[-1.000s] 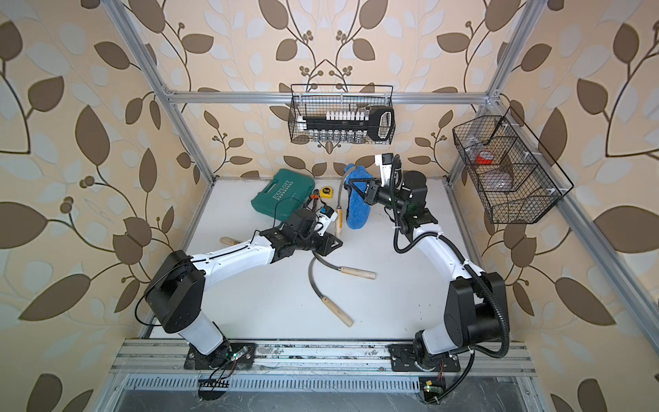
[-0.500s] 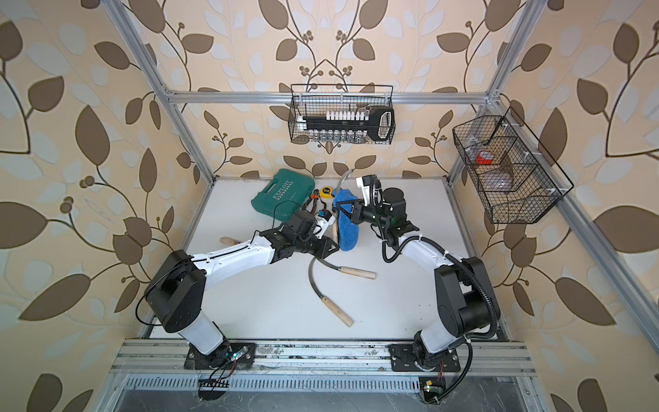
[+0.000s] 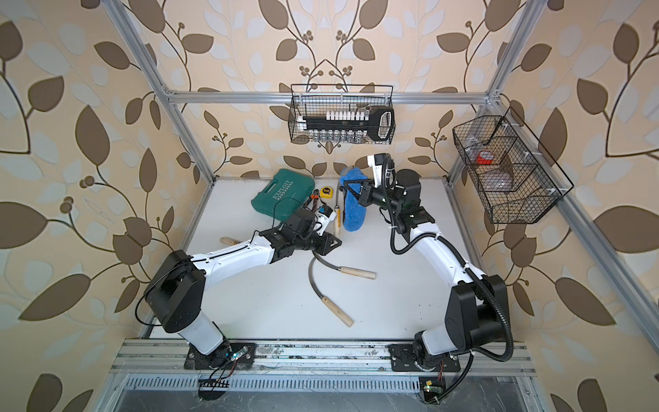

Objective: Wipe small sickles with rags
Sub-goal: Wipe the small sickle.

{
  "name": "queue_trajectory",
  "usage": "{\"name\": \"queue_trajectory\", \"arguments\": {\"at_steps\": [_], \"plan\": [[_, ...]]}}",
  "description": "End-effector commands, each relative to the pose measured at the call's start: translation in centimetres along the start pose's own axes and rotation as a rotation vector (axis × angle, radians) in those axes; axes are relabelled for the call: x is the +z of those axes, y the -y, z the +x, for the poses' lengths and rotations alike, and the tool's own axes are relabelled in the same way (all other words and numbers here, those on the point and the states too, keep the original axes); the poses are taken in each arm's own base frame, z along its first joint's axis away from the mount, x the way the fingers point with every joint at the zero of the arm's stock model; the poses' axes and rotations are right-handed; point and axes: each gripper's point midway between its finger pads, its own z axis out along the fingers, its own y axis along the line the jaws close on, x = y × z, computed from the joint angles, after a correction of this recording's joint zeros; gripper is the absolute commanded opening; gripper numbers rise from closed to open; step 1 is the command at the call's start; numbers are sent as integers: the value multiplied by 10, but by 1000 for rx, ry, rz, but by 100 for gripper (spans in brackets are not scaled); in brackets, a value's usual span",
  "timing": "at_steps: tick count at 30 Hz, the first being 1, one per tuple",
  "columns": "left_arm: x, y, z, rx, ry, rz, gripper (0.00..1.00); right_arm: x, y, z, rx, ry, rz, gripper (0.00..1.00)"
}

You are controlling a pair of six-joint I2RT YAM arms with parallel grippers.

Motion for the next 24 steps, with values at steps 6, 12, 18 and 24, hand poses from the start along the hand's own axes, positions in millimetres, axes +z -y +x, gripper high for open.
{"name": "queue_trajectory", "arguments": {"at_steps": [6, 12, 18, 24], "plan": [[-5, 11, -6, 28, 13, 24, 0, 6, 1, 48, -38, -36, 5, 15], [-6, 11, -7, 27, 16, 24, 0, 11, 26, 100, 16, -101, 21, 15], [-10, 11, -7, 27, 30, 24, 0, 13, 46, 110, 35, -115, 73, 12], [-13, 17, -6, 33, 42, 51, 0, -8, 78, 83, 138, -24, 84, 11]]}}
